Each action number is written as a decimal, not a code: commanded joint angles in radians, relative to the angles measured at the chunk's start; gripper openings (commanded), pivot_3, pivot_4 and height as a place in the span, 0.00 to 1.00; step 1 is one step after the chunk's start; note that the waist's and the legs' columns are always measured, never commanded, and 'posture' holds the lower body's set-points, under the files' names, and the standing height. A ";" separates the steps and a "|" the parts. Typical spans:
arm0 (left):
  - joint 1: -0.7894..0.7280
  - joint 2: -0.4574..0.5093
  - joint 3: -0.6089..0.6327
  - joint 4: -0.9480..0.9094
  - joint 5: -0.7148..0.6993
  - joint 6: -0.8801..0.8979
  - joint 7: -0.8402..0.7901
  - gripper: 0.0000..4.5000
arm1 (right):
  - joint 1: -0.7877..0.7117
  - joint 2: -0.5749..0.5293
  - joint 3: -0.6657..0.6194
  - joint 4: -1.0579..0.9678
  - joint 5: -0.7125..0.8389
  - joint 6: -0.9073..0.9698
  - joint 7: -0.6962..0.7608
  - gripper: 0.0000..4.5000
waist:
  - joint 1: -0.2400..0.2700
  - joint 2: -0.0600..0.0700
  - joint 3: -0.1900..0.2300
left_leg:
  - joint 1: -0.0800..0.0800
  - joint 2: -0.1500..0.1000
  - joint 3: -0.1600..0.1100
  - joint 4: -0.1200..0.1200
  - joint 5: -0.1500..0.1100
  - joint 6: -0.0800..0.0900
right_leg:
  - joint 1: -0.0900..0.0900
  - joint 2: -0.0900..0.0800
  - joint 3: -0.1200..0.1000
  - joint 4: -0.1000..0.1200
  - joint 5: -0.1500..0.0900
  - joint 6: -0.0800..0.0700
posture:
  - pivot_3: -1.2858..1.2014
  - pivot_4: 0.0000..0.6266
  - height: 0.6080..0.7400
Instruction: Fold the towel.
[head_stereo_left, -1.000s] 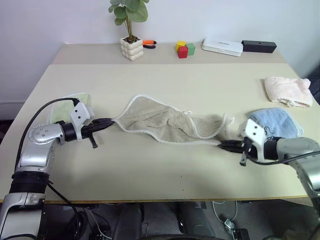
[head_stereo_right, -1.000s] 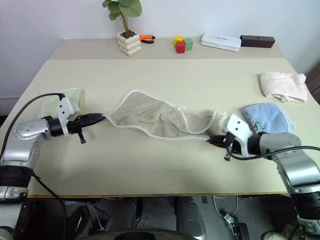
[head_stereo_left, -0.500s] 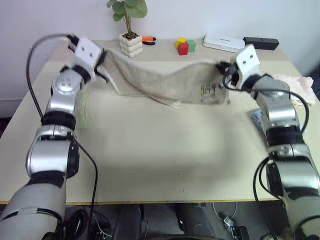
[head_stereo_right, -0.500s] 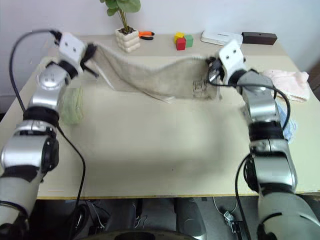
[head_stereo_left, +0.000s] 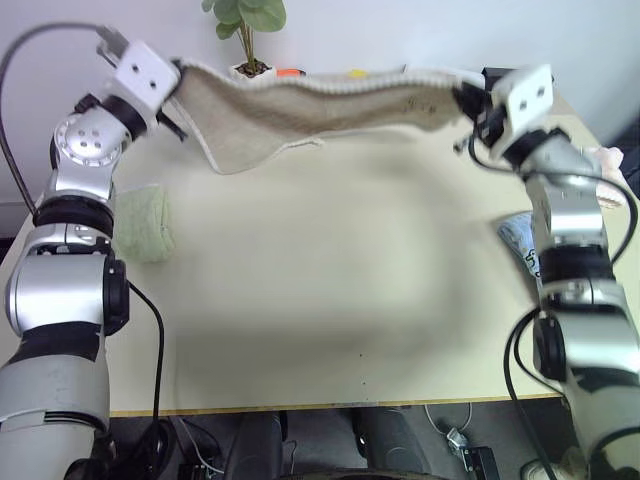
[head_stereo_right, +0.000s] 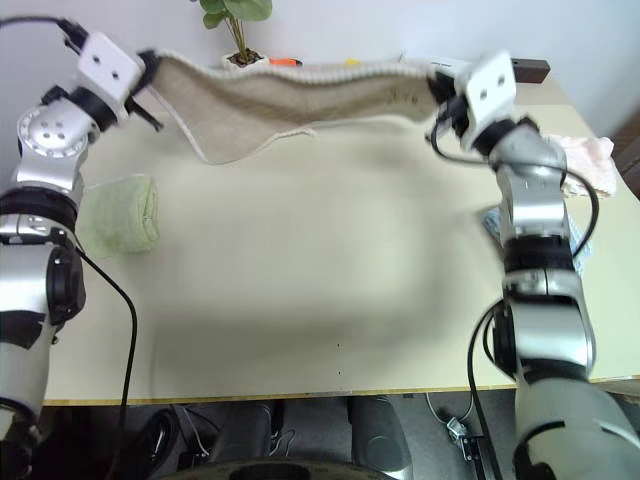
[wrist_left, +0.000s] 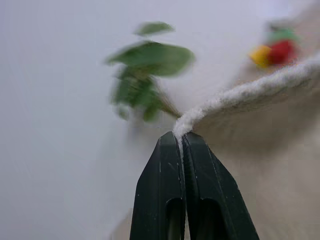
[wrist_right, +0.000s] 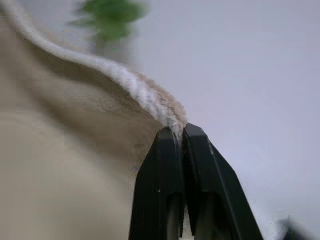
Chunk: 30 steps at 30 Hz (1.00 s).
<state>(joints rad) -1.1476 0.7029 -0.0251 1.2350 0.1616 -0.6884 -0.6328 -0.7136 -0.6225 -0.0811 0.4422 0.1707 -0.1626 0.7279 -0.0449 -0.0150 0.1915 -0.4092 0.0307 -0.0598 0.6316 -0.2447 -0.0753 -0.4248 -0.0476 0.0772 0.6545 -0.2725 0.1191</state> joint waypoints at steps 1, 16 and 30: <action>0.073 0.026 0.003 -0.057 -0.055 -0.062 -0.195 0.00 | 0.128 -0.065 -0.023 -0.206 0.052 0.097 0.073 0.01 | 0.000 0.000 0.000 | 0.000 0.000 0.000 0.001 0.000 0.000 | 0.000 0.000 0.000 0.001 0.000 0.000 | 0.52 0.24 1.00; 0.613 0.138 0.000 -0.733 -0.329 0.358 -0.781 0.00 | 0.531 -0.315 -0.047 -0.491 0.089 0.243 0.350 0.01 | 0.000 0.000 0.000 | 0.002 0.001 0.000 0.005 0.000 0.000 | 0.000 0.001 0.001 0.007 0.000 -0.001 | 0.52 0.24 1.00; 0.839 0.250 0.070 -0.969 -0.384 0.538 -0.770 0.00 | 0.696 -0.415 -0.103 -0.556 0.145 0.314 0.476 0.01 | 0.002 0.000 0.000 | 0.002 0.001 -0.001 0.014 -0.002 0.004 | 0.005 0.001 0.001 0.009 0.000 -0.001 | 0.52 0.24 1.00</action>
<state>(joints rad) -0.3190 0.9207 -0.0014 0.3013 -0.1900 -0.1578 -1.3953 -0.0339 -1.0054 -0.1244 -0.0706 0.2687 0.1242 1.1775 -0.0432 -0.0146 0.1918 -0.4072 0.0317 -0.0604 0.6458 -0.2473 -0.0709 -0.4201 -0.0462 0.0783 0.6634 -0.2729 0.1184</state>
